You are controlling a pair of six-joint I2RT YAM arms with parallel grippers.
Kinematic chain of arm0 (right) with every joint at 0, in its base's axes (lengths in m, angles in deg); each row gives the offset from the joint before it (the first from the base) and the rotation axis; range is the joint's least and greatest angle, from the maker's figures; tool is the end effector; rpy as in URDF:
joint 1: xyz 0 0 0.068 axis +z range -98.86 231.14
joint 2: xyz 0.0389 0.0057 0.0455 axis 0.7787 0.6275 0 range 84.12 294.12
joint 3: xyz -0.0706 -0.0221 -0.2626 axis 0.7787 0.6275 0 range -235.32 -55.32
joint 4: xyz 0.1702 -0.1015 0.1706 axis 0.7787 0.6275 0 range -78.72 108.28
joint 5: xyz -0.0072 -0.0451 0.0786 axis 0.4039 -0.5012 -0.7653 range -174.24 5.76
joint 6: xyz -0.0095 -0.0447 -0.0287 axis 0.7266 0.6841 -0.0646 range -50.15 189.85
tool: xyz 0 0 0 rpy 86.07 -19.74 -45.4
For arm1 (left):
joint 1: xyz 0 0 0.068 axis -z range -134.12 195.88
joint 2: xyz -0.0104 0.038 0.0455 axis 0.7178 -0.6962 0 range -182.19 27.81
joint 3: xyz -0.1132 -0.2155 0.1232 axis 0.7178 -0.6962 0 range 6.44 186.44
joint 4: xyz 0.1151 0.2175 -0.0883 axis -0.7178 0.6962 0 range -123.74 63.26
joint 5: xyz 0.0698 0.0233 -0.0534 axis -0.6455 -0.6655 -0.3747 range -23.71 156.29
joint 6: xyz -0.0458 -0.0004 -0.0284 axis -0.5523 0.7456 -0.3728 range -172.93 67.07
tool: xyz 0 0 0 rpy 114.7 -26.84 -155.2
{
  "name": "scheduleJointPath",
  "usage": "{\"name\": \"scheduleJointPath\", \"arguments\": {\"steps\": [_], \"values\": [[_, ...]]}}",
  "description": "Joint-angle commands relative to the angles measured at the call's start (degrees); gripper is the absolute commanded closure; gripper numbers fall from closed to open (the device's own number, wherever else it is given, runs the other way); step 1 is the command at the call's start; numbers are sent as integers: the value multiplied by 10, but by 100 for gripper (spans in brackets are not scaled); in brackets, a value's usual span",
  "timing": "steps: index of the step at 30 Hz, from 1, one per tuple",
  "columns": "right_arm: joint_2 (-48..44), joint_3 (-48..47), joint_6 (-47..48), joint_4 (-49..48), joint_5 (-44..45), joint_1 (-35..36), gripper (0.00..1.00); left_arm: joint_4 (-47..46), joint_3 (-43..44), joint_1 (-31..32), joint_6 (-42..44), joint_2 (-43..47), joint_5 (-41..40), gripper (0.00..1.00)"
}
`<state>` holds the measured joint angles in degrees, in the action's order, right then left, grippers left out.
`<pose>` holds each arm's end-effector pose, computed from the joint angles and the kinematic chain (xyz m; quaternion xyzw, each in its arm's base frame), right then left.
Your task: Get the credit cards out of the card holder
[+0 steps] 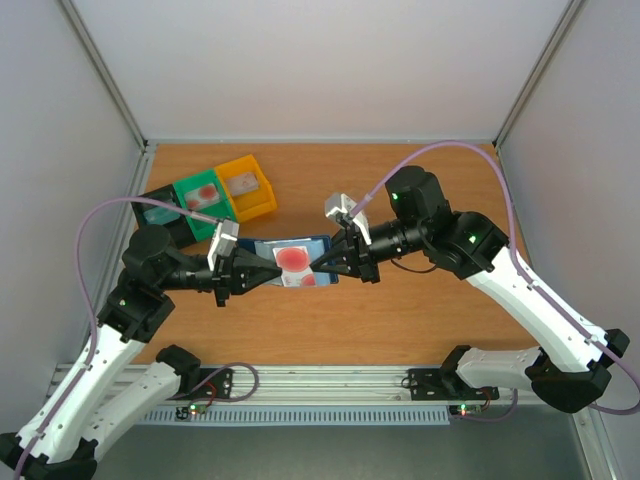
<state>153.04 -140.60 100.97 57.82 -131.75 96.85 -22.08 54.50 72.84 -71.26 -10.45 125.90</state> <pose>0.1404 0.1815 0.4370 -0.6503 0.4969 0.4044 0.4083 0.1073 -0.0889 0.3749 0.3917 0.5957 -0.5620 0.4195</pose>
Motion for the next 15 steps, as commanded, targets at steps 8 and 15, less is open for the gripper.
{"name": "scheduleJointPath", "arguments": {"steps": [8, 15], "values": [[22, -39, -3, 29, -50, -14, 97, -100, -26, -13, -77, 1, 34, 83], [25, -34, -7, 19, -56, -14, 97, -131, -30, -13, -83, 8, 38, 78]]}}
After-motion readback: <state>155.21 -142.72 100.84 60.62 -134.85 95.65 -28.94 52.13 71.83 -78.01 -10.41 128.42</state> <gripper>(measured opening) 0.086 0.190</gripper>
